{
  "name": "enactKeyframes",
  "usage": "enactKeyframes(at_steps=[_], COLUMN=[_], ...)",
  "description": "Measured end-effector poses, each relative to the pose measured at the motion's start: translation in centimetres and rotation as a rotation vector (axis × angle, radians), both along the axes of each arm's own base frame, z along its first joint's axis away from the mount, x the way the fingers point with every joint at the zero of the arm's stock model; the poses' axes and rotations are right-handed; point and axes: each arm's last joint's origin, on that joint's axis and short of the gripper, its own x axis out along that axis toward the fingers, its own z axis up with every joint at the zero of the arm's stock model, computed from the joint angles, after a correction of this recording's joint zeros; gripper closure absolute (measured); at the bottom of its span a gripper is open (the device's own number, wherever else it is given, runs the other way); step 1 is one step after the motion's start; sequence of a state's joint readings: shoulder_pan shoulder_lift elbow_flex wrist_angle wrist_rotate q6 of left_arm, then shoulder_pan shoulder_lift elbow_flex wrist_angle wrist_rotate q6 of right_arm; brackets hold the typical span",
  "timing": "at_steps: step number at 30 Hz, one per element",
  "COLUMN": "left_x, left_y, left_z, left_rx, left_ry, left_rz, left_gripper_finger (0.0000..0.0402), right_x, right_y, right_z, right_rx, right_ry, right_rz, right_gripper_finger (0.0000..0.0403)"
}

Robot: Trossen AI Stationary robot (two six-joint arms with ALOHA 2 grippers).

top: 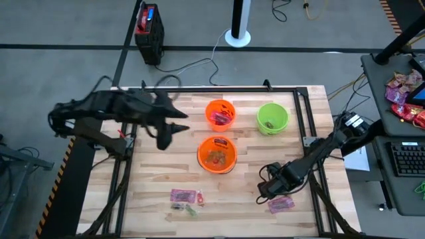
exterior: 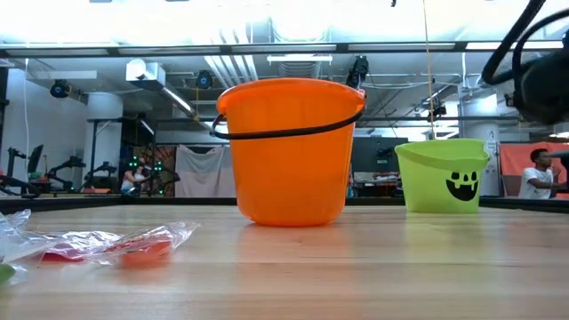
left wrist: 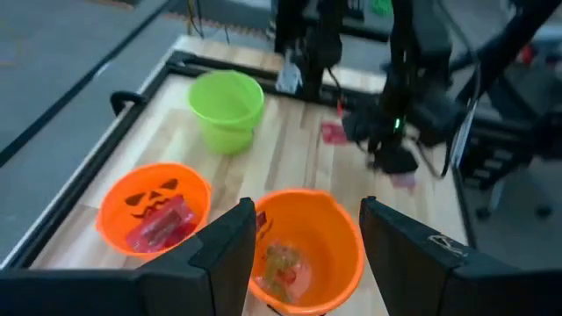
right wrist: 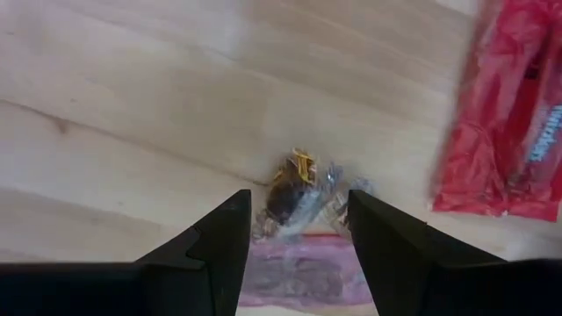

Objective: Sort candy by brand, put in halloween buckets
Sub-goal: Put the brown candy into the green bin

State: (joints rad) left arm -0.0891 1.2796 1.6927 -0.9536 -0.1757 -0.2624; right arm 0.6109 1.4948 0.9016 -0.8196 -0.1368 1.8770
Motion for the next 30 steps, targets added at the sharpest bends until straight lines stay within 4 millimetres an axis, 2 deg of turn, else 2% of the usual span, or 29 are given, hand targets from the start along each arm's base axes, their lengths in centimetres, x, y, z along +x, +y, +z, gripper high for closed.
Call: enactKeyframes(at_steps=[4, 9, 14, 18, 20, 24, 27, 30], left_x=[-2.0, -3.2, -3.5, -3.2, -3.0, -2.6, -2.1, -1.7], left_y=[0.2, 0.4, 0.4, 0.3, 0.3, 0.1, -0.7, -2.1], left_z=[1.1, 1.7, 1.8, 1.3, 0.7, -1.5, -4.2, -7.6], left_rx=[-0.010, -0.016, -0.016, -0.007, 0.000, 0.016, 0.026, 0.020], left_ry=[-0.060, -0.093, -0.098, -0.064, -0.014, 0.146, 0.266, 0.379], left_rz=[0.029, 0.034, 0.034, 0.031, 0.030, 0.020, -0.010, -0.065], left_gripper_finger=[0.0214, 0.0214, 0.0214, 0.0214, 0.0214, 0.0214, 0.0214, 0.0214], right_x=[0.5, 1.0, 1.5, 1.6, 1.5, 1.4, 1.8, 2.6], right_y=[0.4, 0.7, 1.0, 0.9, 0.7, 0.1, -0.9, -2.8], right_z=[-1.4, -2.8, -3.0, -2.0, -0.6, 3.7, 8.0, 12.6], right_rx=[0.002, -0.008, -0.018, -0.032, -0.051, -0.100, -0.160, -0.293], right_ry=[-0.002, 0.012, 0.010, -0.022, -0.048, -0.142, -0.307, -0.508], right_rz=[0.015, 0.024, 0.045, 0.062, 0.055, 0.033, 0.020, 0.017], right_gripper_finger=[0.0233, 0.0261, 0.0310, 0.0356, 0.0374, 0.0392, 0.0393, 0.0394])
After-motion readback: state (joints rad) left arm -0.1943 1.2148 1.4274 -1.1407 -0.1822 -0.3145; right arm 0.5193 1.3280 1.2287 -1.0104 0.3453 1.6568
